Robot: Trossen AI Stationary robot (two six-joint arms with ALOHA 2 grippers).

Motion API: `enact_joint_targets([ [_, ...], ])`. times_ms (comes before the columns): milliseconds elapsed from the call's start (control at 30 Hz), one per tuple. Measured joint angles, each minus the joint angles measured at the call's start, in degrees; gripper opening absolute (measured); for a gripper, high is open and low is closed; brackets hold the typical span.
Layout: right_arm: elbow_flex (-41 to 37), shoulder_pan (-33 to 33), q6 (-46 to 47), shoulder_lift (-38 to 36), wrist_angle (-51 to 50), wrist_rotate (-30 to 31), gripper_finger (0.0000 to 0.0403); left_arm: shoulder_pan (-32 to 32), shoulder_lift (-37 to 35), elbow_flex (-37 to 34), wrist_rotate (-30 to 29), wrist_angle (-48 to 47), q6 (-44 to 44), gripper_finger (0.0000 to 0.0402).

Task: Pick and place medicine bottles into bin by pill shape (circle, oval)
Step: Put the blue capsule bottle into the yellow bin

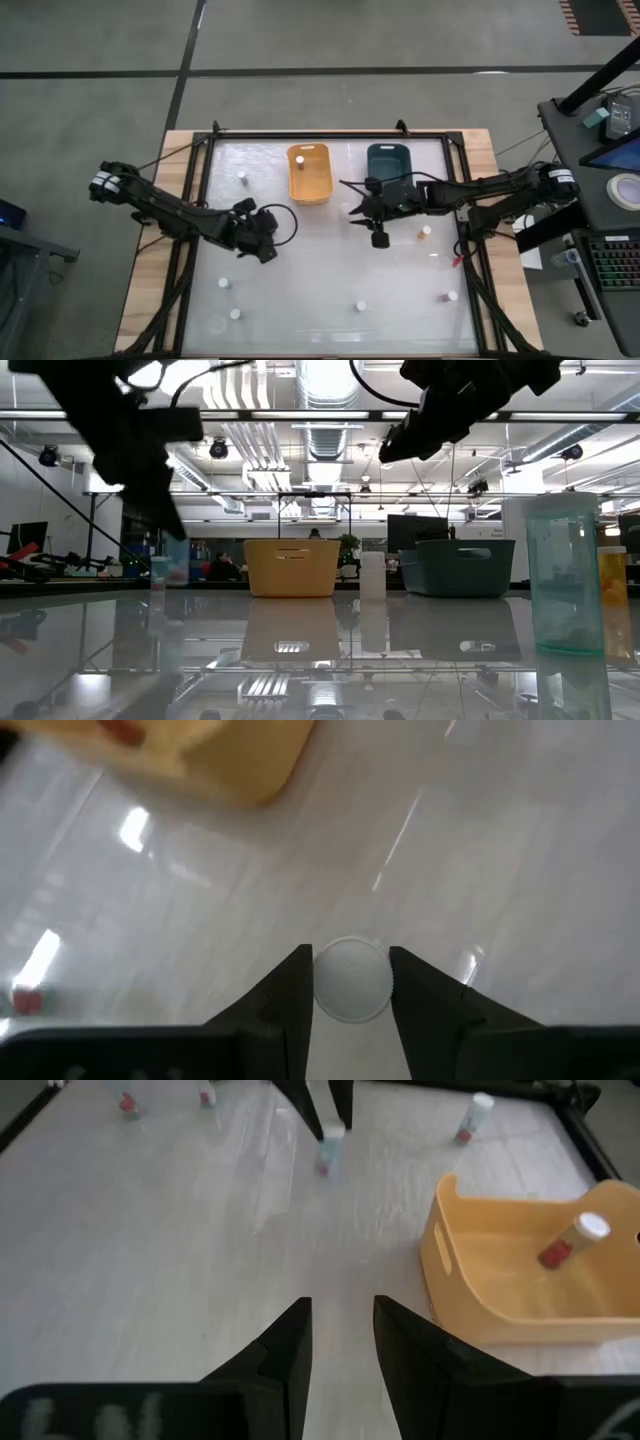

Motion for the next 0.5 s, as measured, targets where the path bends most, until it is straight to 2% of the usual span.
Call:
enact_joint_targets([
  [233,0.0,0.0,0.2,-0.1,-3.3,-0.1,0.01,2.9,0.0,11.4,2.9,-2.8,11.0,0.0098],
  [500,0.0,0.0,0.0,-0.6,-7.0,-0.5,0.01,11.0,0.0,23.0,5.1,-4.0,24.5,0.0098],
])
